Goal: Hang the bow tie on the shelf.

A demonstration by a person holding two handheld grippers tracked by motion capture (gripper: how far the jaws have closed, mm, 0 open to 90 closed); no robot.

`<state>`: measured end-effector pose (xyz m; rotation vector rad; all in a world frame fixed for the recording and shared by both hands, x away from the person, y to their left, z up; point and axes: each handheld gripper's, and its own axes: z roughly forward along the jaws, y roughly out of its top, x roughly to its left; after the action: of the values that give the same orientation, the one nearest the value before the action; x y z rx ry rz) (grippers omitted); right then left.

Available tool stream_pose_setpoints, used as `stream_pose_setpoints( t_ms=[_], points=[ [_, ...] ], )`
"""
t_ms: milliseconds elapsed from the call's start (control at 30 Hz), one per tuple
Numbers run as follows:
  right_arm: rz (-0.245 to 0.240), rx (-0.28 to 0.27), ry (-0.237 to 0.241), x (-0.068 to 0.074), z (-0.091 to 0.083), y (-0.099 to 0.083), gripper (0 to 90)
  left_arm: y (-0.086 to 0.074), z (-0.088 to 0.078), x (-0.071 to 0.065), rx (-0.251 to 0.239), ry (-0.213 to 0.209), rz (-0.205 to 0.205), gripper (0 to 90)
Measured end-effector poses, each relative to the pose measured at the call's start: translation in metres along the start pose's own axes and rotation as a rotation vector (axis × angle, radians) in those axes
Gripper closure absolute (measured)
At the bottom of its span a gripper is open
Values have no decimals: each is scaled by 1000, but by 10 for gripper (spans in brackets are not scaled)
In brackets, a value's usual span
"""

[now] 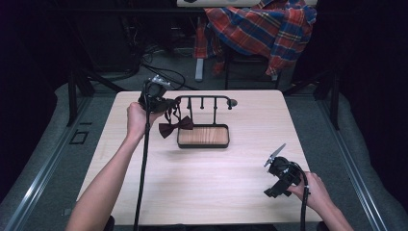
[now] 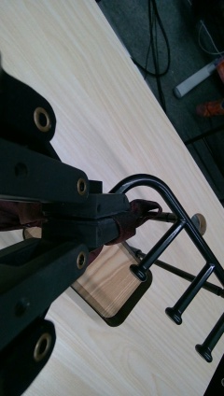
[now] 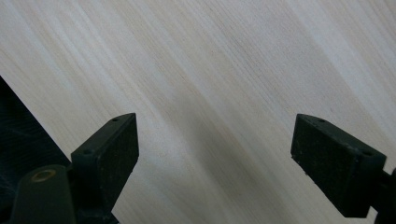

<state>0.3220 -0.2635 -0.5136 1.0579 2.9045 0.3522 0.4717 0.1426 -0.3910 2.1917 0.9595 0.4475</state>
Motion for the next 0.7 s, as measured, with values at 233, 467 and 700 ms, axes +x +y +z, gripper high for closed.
stream_pose_setpoints(
  t_ms=[233, 467, 700],
  points=[
    [-3, 4, 1, 0, 1, 1, 148, 0, 2, 3, 3, 9, -1, 887],
    [-3, 9, 1, 0, 1, 1, 148, -1, 6, 9, -3, 15, -18, 887],
    [-2, 11, -3, 0, 2, 1, 148, -4, 10, 15, -13, 2, -44, 886]
  ],
)
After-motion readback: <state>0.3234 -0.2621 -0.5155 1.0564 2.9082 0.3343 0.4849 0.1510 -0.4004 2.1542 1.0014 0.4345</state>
